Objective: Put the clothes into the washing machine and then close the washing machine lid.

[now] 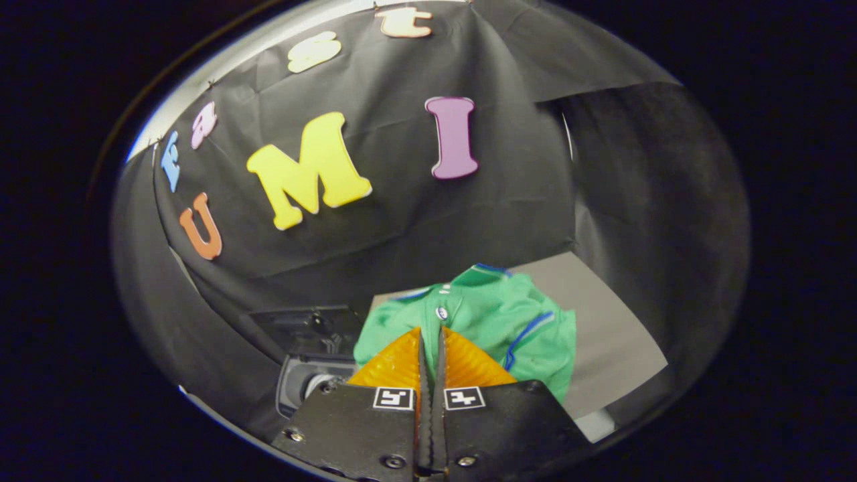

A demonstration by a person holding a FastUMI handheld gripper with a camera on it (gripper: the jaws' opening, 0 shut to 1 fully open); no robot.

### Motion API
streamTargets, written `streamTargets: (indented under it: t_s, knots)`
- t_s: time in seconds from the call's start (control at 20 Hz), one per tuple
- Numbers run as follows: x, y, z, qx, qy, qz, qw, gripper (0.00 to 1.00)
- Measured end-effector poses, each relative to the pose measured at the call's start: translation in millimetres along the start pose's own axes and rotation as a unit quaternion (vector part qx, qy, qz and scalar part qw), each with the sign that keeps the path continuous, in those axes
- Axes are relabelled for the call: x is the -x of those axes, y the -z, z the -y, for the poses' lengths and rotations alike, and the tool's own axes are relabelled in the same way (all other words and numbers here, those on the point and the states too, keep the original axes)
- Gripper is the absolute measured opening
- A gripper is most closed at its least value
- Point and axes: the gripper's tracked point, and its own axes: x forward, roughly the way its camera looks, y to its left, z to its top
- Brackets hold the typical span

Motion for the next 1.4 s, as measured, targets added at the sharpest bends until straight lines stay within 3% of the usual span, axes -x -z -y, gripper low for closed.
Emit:
streamTargets:
  t_s: [0.35, 0.6, 1.0, 1.4]
  knots:
    - [34, -57, -69, 0.023, -0.062, 0.059, 0.996, 0.04]
    - [36, -67, -137, 0.054, -0.12, 0.066, 0.989, 0.04]
    - [16, -38, -245, 0.05, -0.211, 0.028, 0.976, 0.04]
    - [-21, 18, -309, 0.066, -0.226, -0.019, 0.972, 0.04]
